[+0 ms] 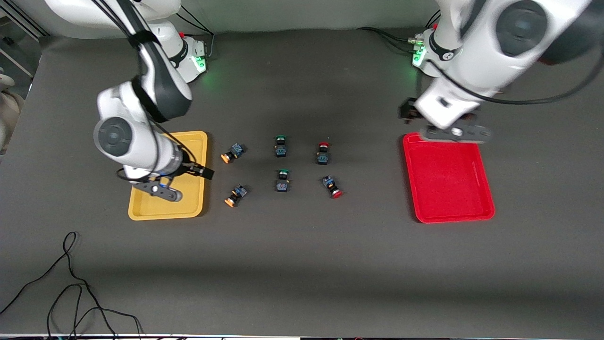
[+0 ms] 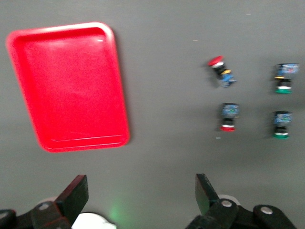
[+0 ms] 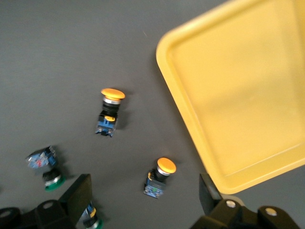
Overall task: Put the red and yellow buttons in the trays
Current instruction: 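Grasp yellow button with the right gripper while the left gripper grasps red button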
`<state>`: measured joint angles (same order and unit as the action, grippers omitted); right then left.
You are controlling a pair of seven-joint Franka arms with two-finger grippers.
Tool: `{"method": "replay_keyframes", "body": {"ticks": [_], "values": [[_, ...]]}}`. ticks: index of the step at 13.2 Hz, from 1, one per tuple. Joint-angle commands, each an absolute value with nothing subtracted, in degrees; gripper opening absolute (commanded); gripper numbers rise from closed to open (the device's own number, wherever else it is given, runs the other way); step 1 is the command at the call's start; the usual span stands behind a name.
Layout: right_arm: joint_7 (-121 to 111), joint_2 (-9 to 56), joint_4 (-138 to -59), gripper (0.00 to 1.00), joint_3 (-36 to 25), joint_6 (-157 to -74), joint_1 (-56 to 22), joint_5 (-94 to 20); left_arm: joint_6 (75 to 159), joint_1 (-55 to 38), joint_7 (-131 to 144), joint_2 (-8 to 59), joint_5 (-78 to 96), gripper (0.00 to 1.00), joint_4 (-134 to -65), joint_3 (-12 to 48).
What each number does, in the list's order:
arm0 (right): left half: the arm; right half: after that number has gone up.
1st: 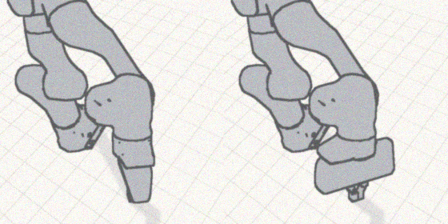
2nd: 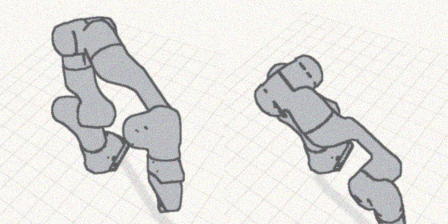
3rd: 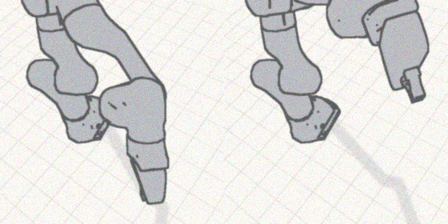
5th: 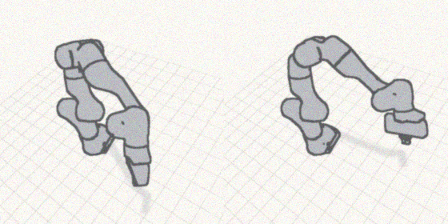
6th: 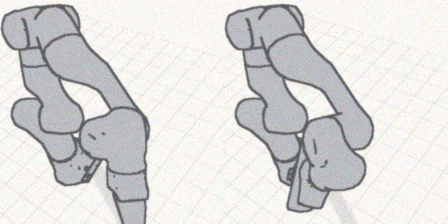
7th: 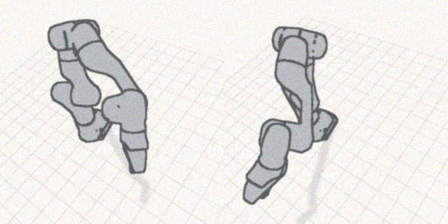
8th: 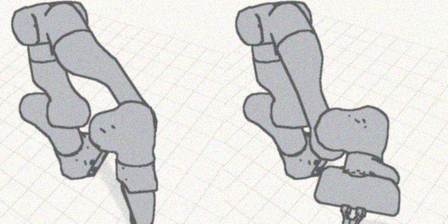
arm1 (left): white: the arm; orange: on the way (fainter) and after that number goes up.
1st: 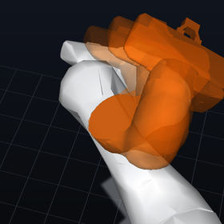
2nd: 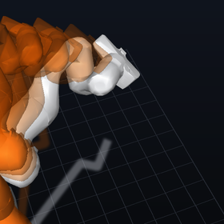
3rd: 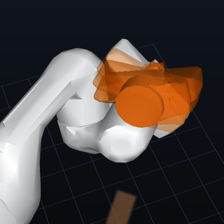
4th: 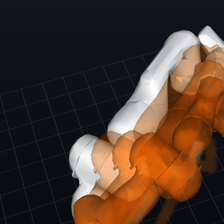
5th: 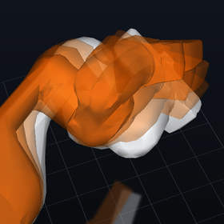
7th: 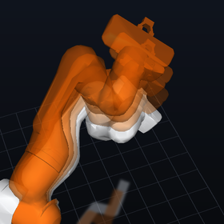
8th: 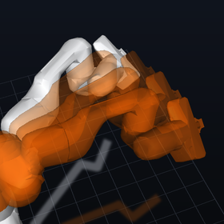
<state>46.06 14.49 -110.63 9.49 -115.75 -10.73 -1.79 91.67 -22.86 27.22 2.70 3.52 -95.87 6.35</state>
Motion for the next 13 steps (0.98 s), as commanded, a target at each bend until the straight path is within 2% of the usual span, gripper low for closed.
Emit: {"method": "replay_keyframes", "body": {"ticks": [1, 3, 6, 9, 13], "values": [[54.39, 13.36, -120.12, 1.00, 10.28, -123.81, -12.04, -1.58, 96.22, -31.70, 37.14, 5.09, 3.69, 1.00, -96.33, 5.36], [57.99, 13.62, -124.69, 1.00, 11.95, -128.30, -12.04, -1.67, 100.52, -36.72, 42.43, 6.93, 3.60, 1.00, -97.20, 5.36], [63.26, 15.11, -129.71, 1.00, 14.93, -133.58, -12.48, -1.67, 110.35, -41.30, 44.99, 10.44, 3.69, 1.00, -102.11, 5.36], [67.40, 17.75, -133.49, 1.00, 15.29, -140.86, -14.32, -1.58, 120.73, -43.85, 46.58, 15.62, 3.43, 1.00, -106.86, 5.27], [68.20, 18.72, -135.87, 1.00, 15.29, -143.70, -14.94, -1.06, 132.16, -43.95, 46.41, 23.10, 2.64, 1.00, -111.26, 5.27]]}}
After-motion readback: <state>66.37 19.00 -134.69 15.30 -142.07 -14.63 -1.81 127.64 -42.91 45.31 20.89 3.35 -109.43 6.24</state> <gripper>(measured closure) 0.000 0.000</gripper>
